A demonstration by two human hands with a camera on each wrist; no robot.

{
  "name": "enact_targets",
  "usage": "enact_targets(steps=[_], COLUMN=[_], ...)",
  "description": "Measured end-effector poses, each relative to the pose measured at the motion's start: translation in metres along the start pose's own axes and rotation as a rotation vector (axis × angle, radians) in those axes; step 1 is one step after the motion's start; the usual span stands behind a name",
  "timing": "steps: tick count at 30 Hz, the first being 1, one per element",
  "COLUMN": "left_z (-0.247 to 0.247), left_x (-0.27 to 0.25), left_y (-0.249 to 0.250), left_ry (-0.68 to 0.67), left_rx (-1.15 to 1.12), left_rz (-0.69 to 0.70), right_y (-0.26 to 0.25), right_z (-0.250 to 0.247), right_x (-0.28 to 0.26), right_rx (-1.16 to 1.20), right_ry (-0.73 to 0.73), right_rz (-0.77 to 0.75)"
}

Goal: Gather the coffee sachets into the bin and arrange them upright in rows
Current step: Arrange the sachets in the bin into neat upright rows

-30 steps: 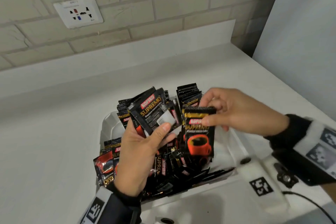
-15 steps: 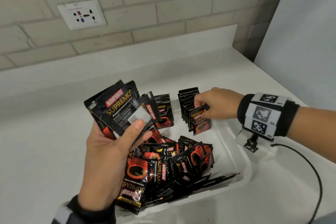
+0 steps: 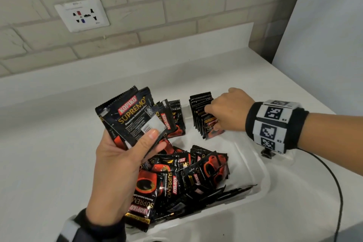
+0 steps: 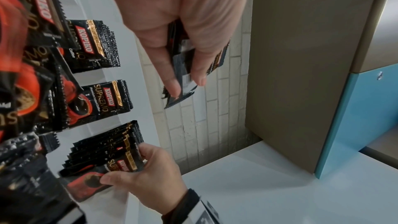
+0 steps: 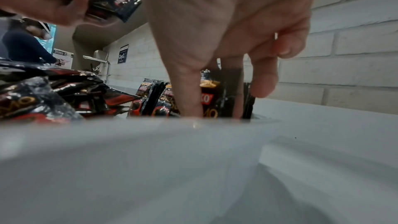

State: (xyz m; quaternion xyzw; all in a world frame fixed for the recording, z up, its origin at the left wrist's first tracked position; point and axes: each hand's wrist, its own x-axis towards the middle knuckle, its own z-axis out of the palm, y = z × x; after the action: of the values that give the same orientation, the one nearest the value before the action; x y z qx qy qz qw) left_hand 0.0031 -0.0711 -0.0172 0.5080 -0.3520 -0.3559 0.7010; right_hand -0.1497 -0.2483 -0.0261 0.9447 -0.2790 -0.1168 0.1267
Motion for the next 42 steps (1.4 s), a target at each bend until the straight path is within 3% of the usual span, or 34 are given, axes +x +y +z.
enact_targets(steps=[6,12,15,18,20,26,30,35,39,42], left_z=[0.001,0.007,0.014,0.025,0.033,0.041,0.034,0.031,0.029,0.029], left_x=[0.003,0.011,0.012,0.012,0.012,0.006,0.004,0.004,0.005,0.006], left_y=[-0.003,-0.013,-0.017,-0.021,-0.023,-0.02,-0.018,-0.019,-0.018,-0.015], left_ry=[-0.029,0.004,-0.021,-0.093,-0.127,-0.157,-0.057,0.087,0.154,0.179], left_rx=[-0.048,-0.115,-0.089,-0.023,0.017,0.004,-0.159,-0.202,-0.23,-0.266], left_rz=[-0.098,-0.334,-0.405,-0.446,-0.458,-0.461,-0.503,-0.489,-0.47,-0.443], right_y=[0.001,0.01,0.013,0.005,-0.004,-0.012,-0.003,0.015,0.018,0.013], right_z=[0.001,-0.014,-0.033,-0.058,-0.062,-0.046,-0.042,-0.042,-0.049,-0.046], right_x=[-0.001,-0.017,-0.03,-0.036,-0.034,-0.028,-0.029,-0.031,-0.042,-0.05], right_rx=[-0.046,-0.041,0.206,0.834,1.071,1.254,1.414,1.41,1.466,1.599], right_ry=[0.044,0.123,0.219,0.192,0.159,0.154,0.124,0.246,0.29,0.229], right_rz=[0.028,0.101,0.16,0.163,0.118,0.104,0.15,0.245,0.216,0.187])
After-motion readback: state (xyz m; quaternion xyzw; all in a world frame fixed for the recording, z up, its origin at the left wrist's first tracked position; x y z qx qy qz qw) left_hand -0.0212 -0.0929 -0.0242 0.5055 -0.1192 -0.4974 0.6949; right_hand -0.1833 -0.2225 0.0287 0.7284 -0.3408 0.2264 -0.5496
